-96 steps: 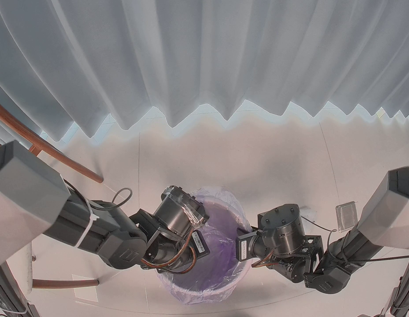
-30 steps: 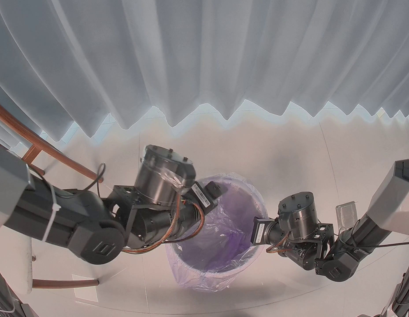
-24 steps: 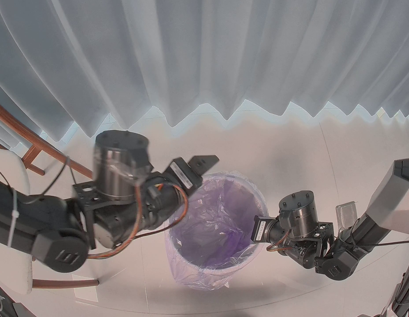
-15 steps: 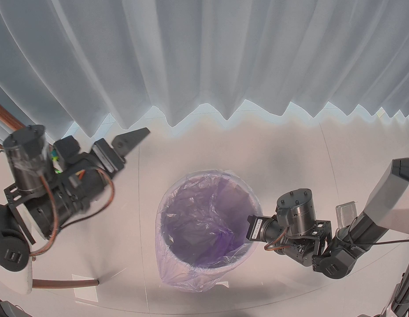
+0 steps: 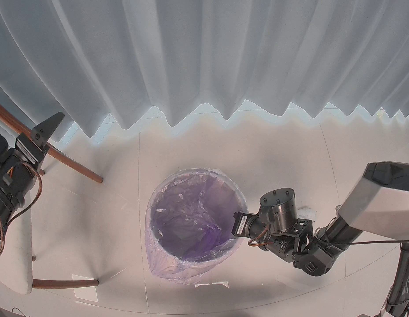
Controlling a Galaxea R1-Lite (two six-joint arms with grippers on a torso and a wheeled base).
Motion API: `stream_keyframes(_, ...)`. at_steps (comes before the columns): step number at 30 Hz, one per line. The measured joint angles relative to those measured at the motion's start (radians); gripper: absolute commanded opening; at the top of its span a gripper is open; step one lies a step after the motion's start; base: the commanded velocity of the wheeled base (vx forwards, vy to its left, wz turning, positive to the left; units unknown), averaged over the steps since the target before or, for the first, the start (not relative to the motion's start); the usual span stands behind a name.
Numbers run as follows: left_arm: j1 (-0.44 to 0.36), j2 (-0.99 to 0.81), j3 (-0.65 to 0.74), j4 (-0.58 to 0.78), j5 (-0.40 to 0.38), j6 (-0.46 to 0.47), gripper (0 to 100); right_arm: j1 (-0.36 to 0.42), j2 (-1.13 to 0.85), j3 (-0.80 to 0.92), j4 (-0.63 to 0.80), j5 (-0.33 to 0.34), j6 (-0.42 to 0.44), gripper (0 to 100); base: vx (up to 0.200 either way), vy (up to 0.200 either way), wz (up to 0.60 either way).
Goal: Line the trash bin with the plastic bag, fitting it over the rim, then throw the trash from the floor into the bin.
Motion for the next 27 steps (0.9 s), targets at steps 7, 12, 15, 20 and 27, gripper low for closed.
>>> stream_keyframes(7,0.047,-0.045,0.025,-0.002,0.0,0.01,100,-0.007,0.088,-0.037,-0.08,-0.008,-0.03,0,0.0,0.0,0.0)
stream_keyframes(12,0.06,-0.056,0.034,-0.004,0.001,0.012,100,-0.019,0.147,-0.037,-0.163,-0.038,-0.099,0,0.0,0.0,0.0)
stream_keyframes(15,0.063,-0.06,0.037,-0.005,0.002,0.014,100,-0.022,0.176,-0.042,-0.192,-0.051,-0.129,0,0.0,0.0,0.0)
stream_keyframes(20,0.064,-0.063,0.041,-0.005,0.0,0.019,100,-0.029,0.224,-0.063,-0.251,-0.074,-0.169,0,0.0,0.0,0.0)
stream_keyframes(27,0.064,-0.064,0.043,-0.005,-0.002,0.019,100,-0.035,0.262,-0.068,-0.284,-0.079,-0.169,100,0.0,0.0,0.0)
